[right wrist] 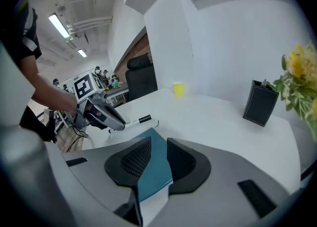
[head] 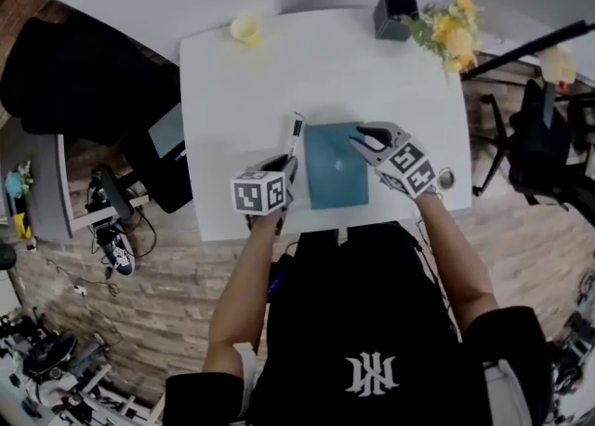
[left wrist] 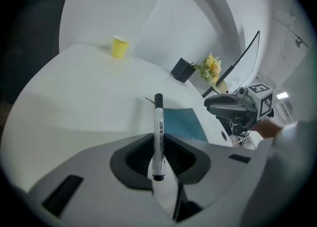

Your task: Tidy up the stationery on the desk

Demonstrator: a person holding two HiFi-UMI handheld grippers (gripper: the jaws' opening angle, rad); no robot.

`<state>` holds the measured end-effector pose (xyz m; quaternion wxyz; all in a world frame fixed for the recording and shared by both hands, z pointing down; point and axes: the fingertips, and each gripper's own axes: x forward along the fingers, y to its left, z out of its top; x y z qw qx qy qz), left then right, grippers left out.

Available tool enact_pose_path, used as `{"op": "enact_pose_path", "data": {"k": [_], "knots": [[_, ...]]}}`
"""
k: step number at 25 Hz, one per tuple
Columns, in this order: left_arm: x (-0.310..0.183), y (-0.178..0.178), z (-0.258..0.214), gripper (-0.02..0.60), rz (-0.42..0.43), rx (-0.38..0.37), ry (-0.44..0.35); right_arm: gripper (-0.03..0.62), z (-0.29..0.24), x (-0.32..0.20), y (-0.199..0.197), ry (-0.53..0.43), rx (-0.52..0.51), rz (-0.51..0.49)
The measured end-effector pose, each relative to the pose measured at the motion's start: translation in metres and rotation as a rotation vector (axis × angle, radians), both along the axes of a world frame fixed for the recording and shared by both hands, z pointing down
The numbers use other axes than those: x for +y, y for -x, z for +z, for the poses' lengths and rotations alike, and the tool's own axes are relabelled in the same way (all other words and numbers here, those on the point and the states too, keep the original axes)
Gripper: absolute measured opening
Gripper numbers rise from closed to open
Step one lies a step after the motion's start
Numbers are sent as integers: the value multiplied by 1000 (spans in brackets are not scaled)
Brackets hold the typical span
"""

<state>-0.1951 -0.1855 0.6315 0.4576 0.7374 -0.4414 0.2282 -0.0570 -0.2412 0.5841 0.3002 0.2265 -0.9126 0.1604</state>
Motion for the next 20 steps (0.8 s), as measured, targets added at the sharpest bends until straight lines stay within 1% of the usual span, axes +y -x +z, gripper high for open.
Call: {"op": "enact_pose_path", "data": {"k": [3,5,8,13,17,20], "knots": [[10,-1,4,67,-12,26,10,120,4,13,-10,21,-16,71],[13,2,3,67,-44,39,2,120,4,20,-14,36,-43,106],[24,2,1,67,-93,68,17,120,6,31,-24,63,-63,110],[43,-10,9,67,-120,91,60,120,11,42,-36,93,-78,103],[46,-16,12,67,-135,94,76,120,15,43,-38,96,-70,87],[50,-17,13,67,-160,101,87,120,12,41,-43,97,-87,101]]}}
